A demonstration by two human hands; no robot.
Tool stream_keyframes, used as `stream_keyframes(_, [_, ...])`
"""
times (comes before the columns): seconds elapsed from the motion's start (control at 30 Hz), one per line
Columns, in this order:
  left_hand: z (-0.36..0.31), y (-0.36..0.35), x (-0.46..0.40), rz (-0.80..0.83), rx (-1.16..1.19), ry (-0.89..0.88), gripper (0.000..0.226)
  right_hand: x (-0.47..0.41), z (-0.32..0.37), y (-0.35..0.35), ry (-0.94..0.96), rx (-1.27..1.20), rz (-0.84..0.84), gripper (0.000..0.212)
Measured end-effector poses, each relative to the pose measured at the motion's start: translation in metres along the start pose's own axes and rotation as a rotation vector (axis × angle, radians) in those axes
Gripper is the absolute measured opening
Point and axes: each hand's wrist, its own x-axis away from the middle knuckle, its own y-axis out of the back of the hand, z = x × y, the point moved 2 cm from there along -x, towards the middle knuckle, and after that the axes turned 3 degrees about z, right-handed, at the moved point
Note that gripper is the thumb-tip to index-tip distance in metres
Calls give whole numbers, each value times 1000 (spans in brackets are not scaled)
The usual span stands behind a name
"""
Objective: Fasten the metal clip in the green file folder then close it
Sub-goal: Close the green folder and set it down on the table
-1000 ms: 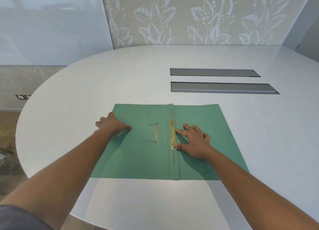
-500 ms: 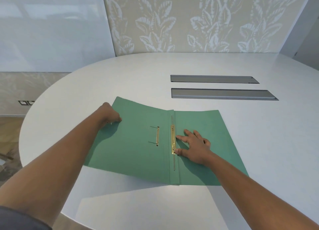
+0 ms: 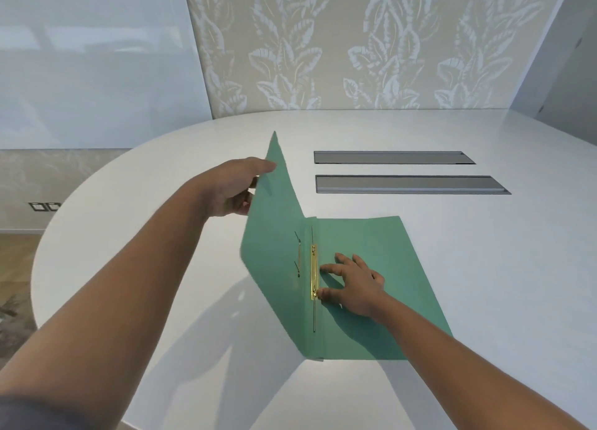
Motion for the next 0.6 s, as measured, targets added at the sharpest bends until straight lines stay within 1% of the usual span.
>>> stream_keyframes(0.03, [-2, -10, 2, 15, 0, 1, 43, 0, 0, 1, 4, -39, -12, 64])
stream_keyframes(0.07, [-4, -20, 4, 29, -10, 1, 52, 1, -2, 3, 1, -131, -24, 59])
stream_keyframes(0.1, [-4, -30, 6, 40, -28, -2, 61, 3, -4, 8, 1, -285, -41, 53])
stream_keyframes(0.17, [1, -46, 2, 53, -69, -4, 73, 7, -7, 23, -3, -696, -68, 44])
stream_keyframes(0.2, [6, -54, 0, 60, -92, 2, 76, 9, -9, 32, -12, -835, -68, 42])
stream_keyframes(0.23, [11, -61, -3, 66, -121, 9, 79, 12, -10, 43, -13, -916, -73, 42])
stream_keyframes(0.33, [28, -83, -10, 72, -233, 29, 77, 13, -25, 69, -31, -1079, -72, 43])
stream_keyframes(0.47, [49, -110, -18, 100, -384, -5, 66, 15, -43, 100, -41, -1324, -102, 70])
stream_keyframes(0.5, [55, -115, -21, 116, -433, -35, 65, 19, -47, 107, -36, -1373, -112, 72])
stream_keyframes(0.53, [63, -117, -25, 130, -501, -60, 66, 24, -51, 113, -24, -1416, -117, 69])
stream_keyframes(0.6, [78, -121, -30, 163, -651, -55, 71, 34, -62, 121, -32, -1430, -137, 62])
